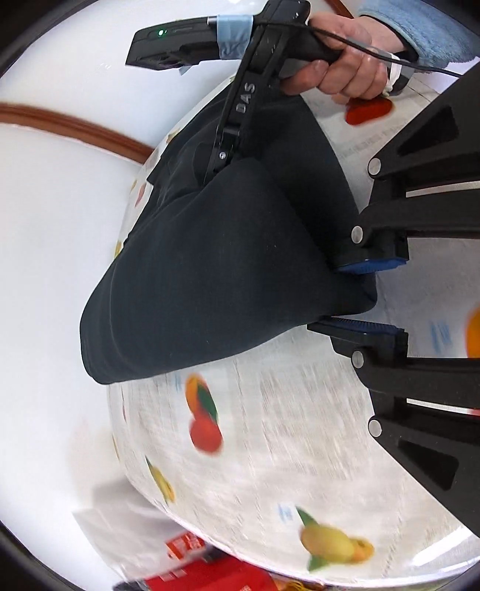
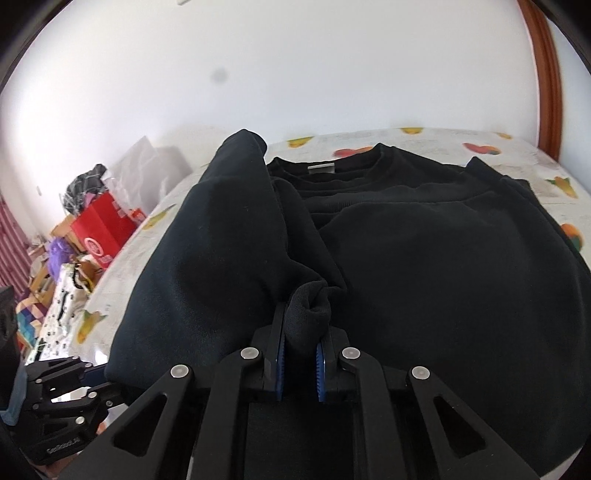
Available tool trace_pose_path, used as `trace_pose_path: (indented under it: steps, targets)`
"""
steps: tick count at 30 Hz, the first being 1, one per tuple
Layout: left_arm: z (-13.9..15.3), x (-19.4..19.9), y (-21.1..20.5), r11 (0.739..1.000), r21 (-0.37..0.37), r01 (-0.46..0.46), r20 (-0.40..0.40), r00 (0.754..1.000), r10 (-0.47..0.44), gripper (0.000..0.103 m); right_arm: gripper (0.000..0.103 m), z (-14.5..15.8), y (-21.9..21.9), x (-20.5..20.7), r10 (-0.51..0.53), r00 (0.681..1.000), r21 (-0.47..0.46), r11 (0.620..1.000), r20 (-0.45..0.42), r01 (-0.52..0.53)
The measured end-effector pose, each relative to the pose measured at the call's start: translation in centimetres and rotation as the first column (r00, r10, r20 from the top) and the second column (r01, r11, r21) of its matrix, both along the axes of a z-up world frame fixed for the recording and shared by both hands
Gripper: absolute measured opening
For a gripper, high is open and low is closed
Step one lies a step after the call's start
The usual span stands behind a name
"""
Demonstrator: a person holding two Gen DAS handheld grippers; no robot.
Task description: Fold small clothes
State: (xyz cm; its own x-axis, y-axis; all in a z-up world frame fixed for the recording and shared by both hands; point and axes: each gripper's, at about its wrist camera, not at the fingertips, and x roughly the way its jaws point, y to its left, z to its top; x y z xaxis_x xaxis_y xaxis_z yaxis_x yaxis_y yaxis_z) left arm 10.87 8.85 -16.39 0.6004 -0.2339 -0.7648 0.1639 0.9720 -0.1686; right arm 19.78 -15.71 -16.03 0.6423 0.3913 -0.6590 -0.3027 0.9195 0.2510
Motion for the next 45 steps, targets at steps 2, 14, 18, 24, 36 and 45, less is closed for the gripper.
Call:
trace_pose_path:
  steps: [2,14,18,24,36,45]
  targets:
    - [0.0,-0.6,1.3,1.000,-0.005,0.003,-0.012,1.000,-0.003,0.022,0.019,0.1,1.1,-0.6,0.018,1.000,0.036,0.999,-0.017,-0.017]
    - [-0.6,-1.2,0.8,0.999,0.011,0.047,-0.014,0.999,-0.047,0.066,0.043,-0.8,2.8,0.9,-0.065,0.993,0.169,0.982,-0.095,0.081]
    - [-0.7,-1.0,-0.6,0.994,0.105,0.016,-0.005,1.000,-0.015,0.068,0.015,0.7,2.6,0.9,-0.032,0.999,0.185,0.982,-0.029,0.037]
    - [-0.4,-0.2,-0.5,0.995,0.101,-0.004,-0.029,1.000,0.007,0.068,0.012,6.0,-3.1,-4.3,-0.116,0.970,0.301,0.952,0.212,0.048]
    - [-0.1,0.2,-2.6,0.992,0.121,0.025,-0.032,0.999,-0.021,0.071,0.024,0.3,-8.7,-7.2,-0.196,0.981,0.180,0.965,0.001,0.192]
    - [0.5,0.6,-6.2,0.988,0.106,0.111,-0.002,0.994,-0.111,0.080,0.060,1.5,-7.1,-1.9,-0.132,0.991,0.152,0.979,-0.034,0.136]
